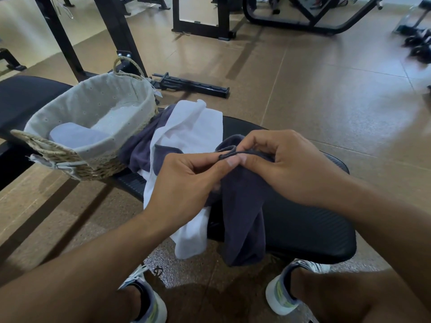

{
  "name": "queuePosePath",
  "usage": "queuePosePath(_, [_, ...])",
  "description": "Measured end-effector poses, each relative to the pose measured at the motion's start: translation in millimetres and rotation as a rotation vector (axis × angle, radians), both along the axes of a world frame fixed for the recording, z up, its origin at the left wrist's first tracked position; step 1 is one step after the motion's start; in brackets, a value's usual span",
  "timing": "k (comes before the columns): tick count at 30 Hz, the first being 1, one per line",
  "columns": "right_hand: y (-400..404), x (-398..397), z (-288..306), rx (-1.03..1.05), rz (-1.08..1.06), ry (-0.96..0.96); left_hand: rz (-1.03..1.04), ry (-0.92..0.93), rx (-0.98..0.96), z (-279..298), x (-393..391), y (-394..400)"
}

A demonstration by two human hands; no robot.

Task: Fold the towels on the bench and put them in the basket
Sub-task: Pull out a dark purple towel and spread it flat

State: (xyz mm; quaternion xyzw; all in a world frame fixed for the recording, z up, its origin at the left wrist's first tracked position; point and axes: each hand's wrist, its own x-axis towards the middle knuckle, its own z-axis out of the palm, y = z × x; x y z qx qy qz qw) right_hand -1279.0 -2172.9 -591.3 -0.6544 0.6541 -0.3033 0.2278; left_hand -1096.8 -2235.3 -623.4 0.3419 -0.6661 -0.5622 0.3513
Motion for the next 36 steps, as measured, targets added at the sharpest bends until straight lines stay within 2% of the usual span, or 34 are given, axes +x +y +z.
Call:
queuePosePath(4, [0.9,-5.4,3.6,-0.035,0.042,0.027,0.004,-0.030,-0.079,3.8,2.3,-2.1])
queuePosePath(6, [-2.5,-18.6,4.1,-0.075,0.047,0.086,-0.086,-0.109,-0.126,8.3,7.7,-9.4])
queuePosePath(8, [-9.6,-38.9,-2.4,-0.047,0.022,0.128,-0.264,-0.308,-0.119,10.3,16.9,-21.5])
queuePosePath(10, [-16.3,-58.3,-19.0,0.020,0.000,0.260,-0.442,-0.548,-0.105,10.0,25.1,-30.3])
queuePosePath(13, [-22.6,-67.5,-46.9,0.161,0.077,0.358,-0.533,-0.786,-0.110,6.0,30.5,-34.9])
queuePosePath(18, [-32.6,-52.8,-41.6,0.097,0.206,0.378,-0.469,-0.800,-0.084,5.5,33.7,-43.0])
queuePosePath(22, [-38.5,-49.3,-38.8,0.022,0.237,0.537,-0.482,-0.763,-0.061,4.5,38.7,-49.3])
queuePosePath(24, [-38.4,-53.3,-36.5,0.016,0.223,0.572,-0.409,-0.715,-0.060,3.8,39.9,-49.1])
queuePosePath(26, [-37.0,-57.3,-31.5,0.002,0.244,0.555,-0.208,-0.609,-0.066,0.2,40.4,-52.1])
queuePosePath(28, [-33.0,-54.3,-25.6,0.021,0.311,0.549,-0.002,-0.494,-0.073,-4.8,43.7,-60.4])
queuePosePath(32, [-16.9,-27.2,-14.0,0.090,0.476,0.541,0.283,-0.280,-0.093,-3.1,52.5,-73.4])
queuePosePath(36, [11.7,5.6,10.8,0.033,0.569,0.473,0.549,-0.292,-0.227,10.9,63.0,-79.7])
